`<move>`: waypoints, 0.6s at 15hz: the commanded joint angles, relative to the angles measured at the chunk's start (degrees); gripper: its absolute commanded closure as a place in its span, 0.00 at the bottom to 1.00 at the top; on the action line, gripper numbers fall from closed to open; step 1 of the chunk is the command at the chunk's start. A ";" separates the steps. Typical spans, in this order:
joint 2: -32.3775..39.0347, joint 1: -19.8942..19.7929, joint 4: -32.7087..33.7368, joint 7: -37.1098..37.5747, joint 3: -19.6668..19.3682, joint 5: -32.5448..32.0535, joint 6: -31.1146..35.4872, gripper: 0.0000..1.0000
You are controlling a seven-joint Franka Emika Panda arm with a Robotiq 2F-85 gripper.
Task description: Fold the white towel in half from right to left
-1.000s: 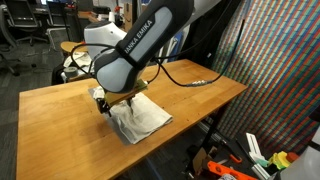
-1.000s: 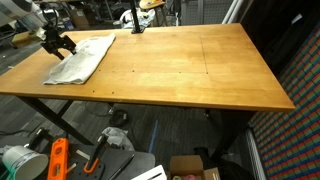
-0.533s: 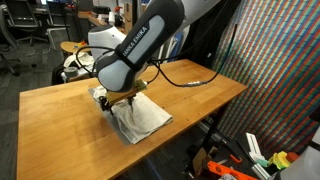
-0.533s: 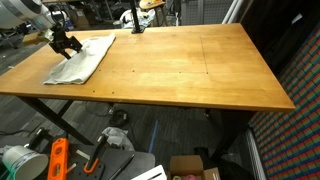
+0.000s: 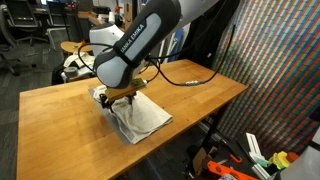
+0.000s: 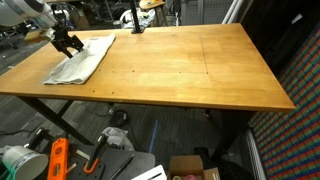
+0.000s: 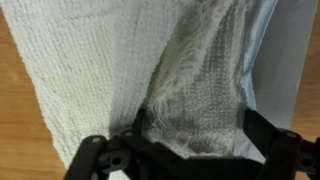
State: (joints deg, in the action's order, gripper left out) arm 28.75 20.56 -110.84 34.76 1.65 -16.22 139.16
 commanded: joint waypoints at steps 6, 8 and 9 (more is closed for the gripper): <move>0.41 -2.89 2.91 -7.29 0.43 5.00 -6.40 0.32; 0.41 -3.06 3.23 -7.94 0.43 5.54 -6.49 0.48; 0.45 -3.09 3.39 -8.16 0.42 5.77 -6.37 0.55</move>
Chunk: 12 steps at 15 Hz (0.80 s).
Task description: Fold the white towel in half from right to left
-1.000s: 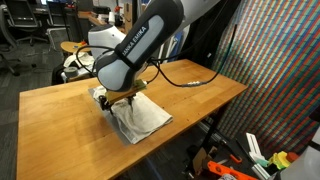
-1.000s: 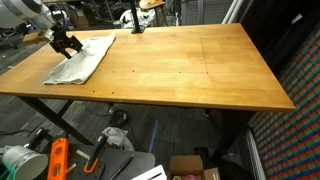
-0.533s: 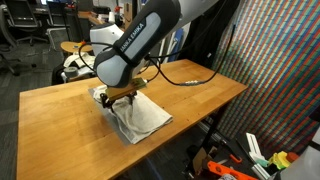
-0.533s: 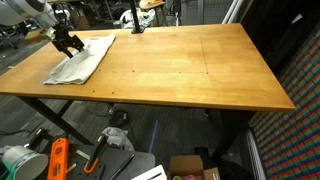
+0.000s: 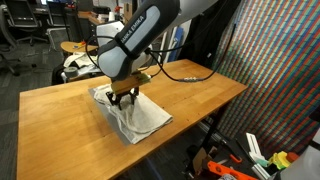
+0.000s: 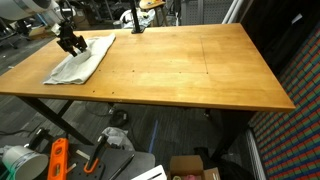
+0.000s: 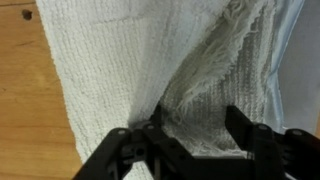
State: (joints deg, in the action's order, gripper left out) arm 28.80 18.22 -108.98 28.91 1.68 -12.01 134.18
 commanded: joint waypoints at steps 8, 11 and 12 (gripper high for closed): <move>0.62 -1.35 2.08 -2.66 0.28 2.07 -0.79 0.99; -0.46 -1.86 1.64 -4.02 1.01 3.60 -1.69 0.94; -0.90 -1.95 1.42 -4.61 1.26 4.17 -1.75 0.93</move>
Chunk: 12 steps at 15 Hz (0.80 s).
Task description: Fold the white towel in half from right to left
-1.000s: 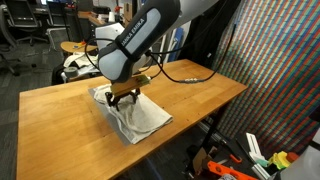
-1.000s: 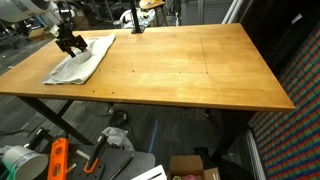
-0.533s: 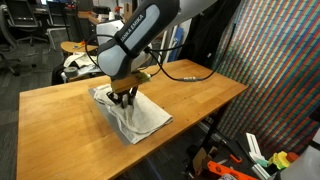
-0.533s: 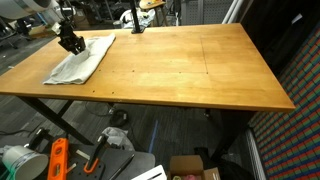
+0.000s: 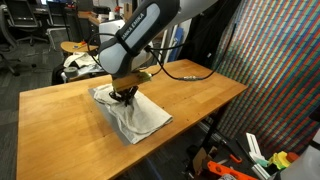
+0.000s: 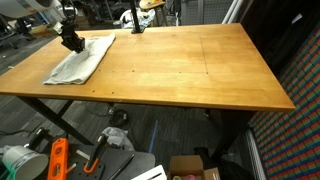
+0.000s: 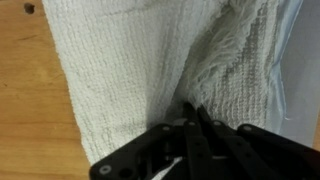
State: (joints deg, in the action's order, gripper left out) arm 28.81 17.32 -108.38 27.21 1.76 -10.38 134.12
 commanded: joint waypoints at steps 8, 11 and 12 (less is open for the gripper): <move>-2.93 -1.32 1.39 -6.96 4.57 8.95 -5.22 0.94; -2.77 -0.90 1.79 -6.46 5.17 9.24 -5.17 0.93; -2.67 -0.81 1.88 -6.20 5.32 9.28 -5.01 0.81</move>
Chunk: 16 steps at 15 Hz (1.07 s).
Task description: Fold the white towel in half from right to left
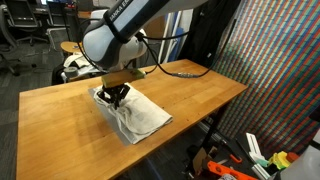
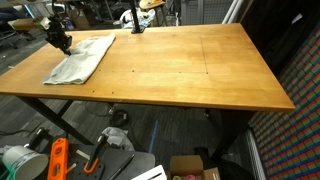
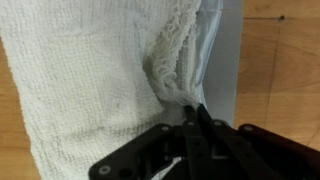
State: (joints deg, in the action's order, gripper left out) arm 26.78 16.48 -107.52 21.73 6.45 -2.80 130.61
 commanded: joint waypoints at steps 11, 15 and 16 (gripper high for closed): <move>-10.10 -5.11 -6.44 -13.40 4.28 11.49 -4.69 0.01; -15.51 -7.49 -13.46 -21.86 4.79 17.83 -6.72 0.00; -16.49 -7.50 -15.70 -23.24 4.78 18.55 -5.94 0.00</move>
State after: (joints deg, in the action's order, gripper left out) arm 15.51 10.51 -116.20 3.61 10.17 12.20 124.11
